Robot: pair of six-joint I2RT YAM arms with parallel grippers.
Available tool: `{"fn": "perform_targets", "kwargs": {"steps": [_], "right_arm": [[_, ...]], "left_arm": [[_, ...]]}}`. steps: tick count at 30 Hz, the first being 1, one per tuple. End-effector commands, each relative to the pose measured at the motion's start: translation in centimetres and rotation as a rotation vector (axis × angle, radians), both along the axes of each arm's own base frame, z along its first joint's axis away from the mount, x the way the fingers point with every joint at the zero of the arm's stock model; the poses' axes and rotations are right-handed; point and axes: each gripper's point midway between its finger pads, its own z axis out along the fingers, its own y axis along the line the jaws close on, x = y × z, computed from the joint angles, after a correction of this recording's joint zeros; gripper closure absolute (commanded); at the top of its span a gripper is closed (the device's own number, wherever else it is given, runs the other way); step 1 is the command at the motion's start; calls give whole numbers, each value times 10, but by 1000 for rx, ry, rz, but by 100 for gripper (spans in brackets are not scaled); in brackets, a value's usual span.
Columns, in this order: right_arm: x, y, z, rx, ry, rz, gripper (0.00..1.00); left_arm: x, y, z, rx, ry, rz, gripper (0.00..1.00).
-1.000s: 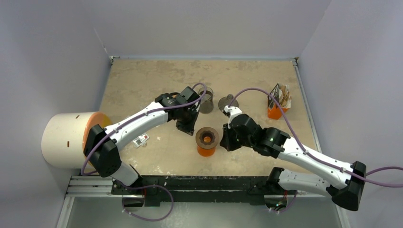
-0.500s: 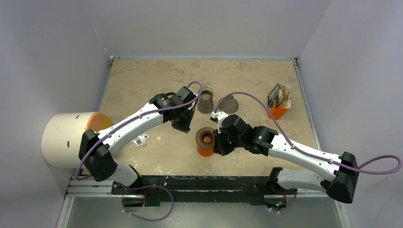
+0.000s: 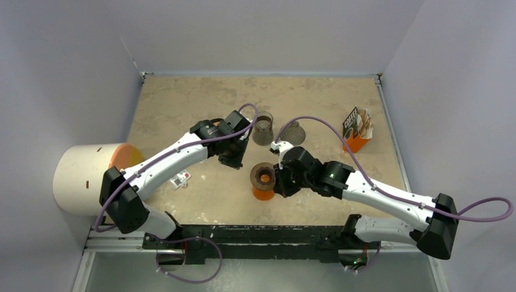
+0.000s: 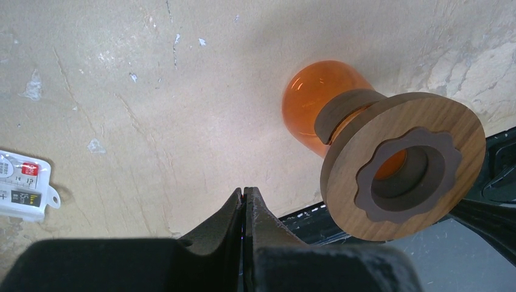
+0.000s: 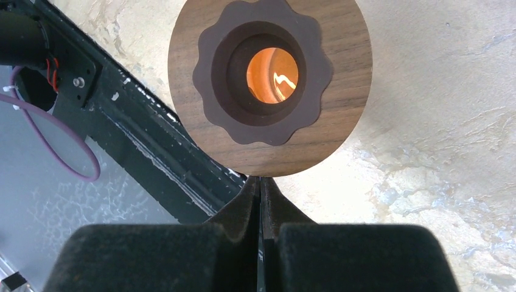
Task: Place the coffee filter in the dripper
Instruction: Place the dripper holder onto the coffee server.
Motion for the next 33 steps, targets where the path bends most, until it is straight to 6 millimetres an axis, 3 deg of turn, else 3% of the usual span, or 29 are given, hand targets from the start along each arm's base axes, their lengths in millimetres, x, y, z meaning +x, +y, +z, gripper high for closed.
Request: {"fn": "perform_targets", "kwargs": {"steps": [1, 11, 22, 29, 33], "right_arm": [[11, 10, 18, 46, -49, -25, 100], [12, 5, 22, 38, -61, -35, 100], [17, -28, 36, -33, -129, -113, 100], [26, -46, 54, -72, -200, -164, 86], [37, -53, 64, -112, -248, -205, 78]], "left_arm": [[3, 3, 13, -15, -37, 13, 100], [3, 3, 12, -14, -39, 14, 100], [8, 12, 23, 2, -94, 23, 100], [14, 19, 37, 19, -162, 14, 94], [22, 29, 44, 65, -217, 14, 83]]}}
